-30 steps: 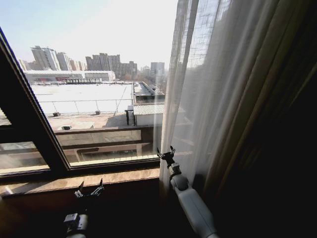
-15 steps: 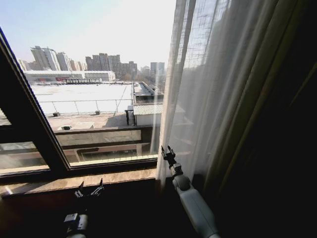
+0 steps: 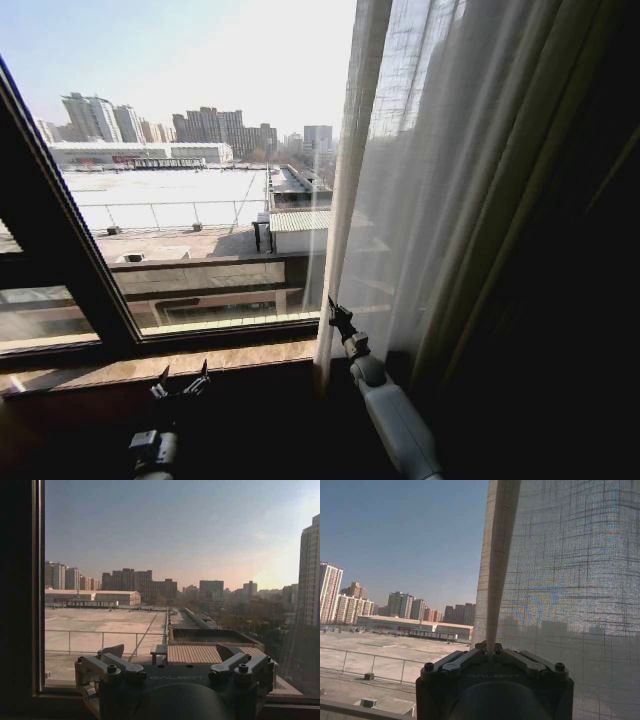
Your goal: Open the curtains by pulling them apart, changing their state from closed to fully open.
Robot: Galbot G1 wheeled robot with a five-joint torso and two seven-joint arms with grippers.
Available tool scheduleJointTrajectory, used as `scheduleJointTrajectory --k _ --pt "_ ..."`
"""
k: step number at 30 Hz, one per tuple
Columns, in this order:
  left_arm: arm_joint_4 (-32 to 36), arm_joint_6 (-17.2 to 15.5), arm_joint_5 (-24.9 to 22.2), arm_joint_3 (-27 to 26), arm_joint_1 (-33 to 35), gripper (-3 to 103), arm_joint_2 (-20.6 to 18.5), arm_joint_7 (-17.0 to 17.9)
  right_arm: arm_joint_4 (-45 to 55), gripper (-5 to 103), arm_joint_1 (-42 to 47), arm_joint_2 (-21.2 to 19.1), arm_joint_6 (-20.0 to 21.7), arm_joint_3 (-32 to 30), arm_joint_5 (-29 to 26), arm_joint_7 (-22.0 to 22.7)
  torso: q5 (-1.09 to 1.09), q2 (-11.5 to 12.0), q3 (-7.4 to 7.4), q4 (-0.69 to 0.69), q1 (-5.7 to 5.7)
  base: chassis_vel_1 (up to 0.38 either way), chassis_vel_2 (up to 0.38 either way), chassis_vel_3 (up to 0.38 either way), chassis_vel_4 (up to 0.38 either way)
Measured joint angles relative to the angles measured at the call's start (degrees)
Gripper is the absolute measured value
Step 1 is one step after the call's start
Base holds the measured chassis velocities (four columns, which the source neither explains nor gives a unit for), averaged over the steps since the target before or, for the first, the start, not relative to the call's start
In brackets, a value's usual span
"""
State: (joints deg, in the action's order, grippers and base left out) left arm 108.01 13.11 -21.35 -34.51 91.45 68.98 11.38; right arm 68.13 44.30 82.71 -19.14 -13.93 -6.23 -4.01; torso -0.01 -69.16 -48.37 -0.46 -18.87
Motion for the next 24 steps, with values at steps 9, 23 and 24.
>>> scheduleJointTrajectory --k 9,23,24 --pt "0.0 0.0 0.0 0.0 0.0 100 0.0 0.0 -1.7 0 -1.1 0.2 0.2 -0.4 0.1 -0.2 -0.01 0.0 0.0 0.01 0.0 -0.04 -0.043 0.041 0.041" --pt "0.0 0.0 0.0 0.0 0.0 100 0.0 0.0 -4.3 0 -2.3 0.4 -0.9 -1.1 0.2 -1.7 0.01 0.0 0.0 -0.01 -0.01 -0.231 -0.221 0.235 0.216" --pt "0.0 0.0 0.0 0.0 0.0 100 0.0 0.0 -4.4 0 -2.3 0.4 -1.0 -1.2 0.2 -1.9 -0.01 0.0 0.0 -0.01 0.0 -0.328 -0.309 0.323 0.328"
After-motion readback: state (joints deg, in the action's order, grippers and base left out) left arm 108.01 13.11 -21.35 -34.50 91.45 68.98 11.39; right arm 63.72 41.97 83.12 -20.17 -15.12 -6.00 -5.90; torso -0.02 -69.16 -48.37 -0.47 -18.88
